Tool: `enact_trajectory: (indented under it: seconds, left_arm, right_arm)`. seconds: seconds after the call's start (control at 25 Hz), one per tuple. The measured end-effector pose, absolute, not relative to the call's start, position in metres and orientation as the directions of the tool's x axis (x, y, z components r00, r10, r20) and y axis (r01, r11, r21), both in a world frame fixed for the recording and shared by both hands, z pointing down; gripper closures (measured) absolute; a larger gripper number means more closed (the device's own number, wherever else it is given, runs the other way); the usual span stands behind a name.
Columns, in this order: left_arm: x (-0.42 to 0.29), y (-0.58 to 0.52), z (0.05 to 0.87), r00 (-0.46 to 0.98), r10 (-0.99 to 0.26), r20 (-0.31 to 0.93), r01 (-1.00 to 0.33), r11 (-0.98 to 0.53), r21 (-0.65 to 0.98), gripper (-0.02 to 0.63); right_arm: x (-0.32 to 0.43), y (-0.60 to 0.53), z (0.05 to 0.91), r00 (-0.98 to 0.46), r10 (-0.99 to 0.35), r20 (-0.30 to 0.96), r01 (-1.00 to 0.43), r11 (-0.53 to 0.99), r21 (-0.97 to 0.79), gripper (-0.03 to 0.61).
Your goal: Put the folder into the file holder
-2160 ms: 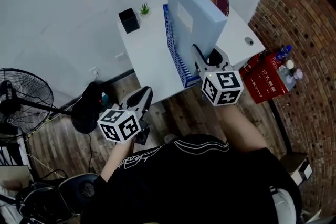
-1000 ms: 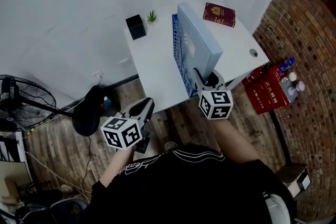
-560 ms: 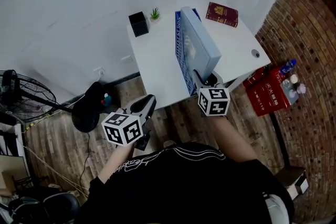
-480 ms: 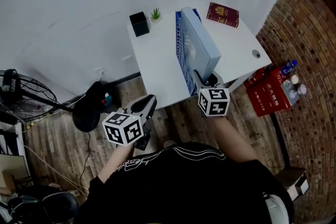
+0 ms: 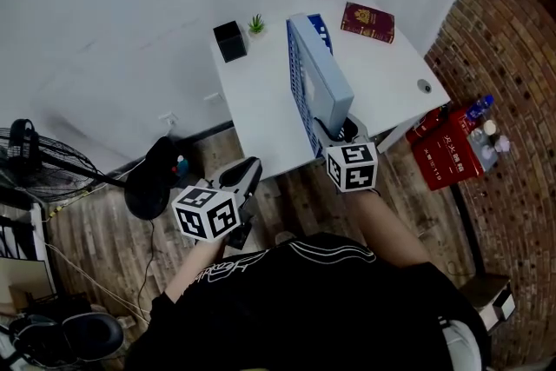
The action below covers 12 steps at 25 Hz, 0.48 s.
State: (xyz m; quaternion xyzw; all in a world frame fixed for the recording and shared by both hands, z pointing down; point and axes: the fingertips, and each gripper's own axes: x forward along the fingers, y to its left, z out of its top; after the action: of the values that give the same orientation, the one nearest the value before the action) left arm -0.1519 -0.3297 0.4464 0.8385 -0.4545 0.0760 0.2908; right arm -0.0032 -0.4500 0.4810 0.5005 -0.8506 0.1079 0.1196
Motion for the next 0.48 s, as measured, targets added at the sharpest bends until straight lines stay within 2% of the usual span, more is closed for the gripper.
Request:
enact_trajectory:
  seconds: [0.12, 0.2, 0.36, 0.48]
  left_arm:
    - [-0.151, -0.325, 0.445, 0.573, -0.722, 0.389, -0.807, -0.412, 0.424, 0.565]
    - [-0.149, -0.321, 0.444, 0.573, -0.723, 0.387, -0.806, -0.409, 0.428, 0.565]
    - [-0.142, -0.306, 0.445, 0.581, -0.719, 0.382, -0.798, -0.411, 0.440, 0.565]
    - [-0.134, -0.293, 0.443, 0.594, -0.714, 0.370, -0.787, -0.421, 0.450, 0.565]
  right_arm:
    - [-0.003, -0.441, 0.470, -0.503, -0.814, 0.291, -0.858, 0.510, -0.058, 0.283]
    - [0.000, -0.433, 0.462, -0.514, -0.811, 0.279, -0.851, 0.523, -0.050, 0.259]
    - [0.014, -0.408, 0.445, -0.527, -0.809, 0.261, -0.844, 0.534, -0.049, 0.252]
    - [0.020, -0.381, 0.432, -0.575, -0.783, 0.239, -0.817, 0.567, -0.105, 0.281]
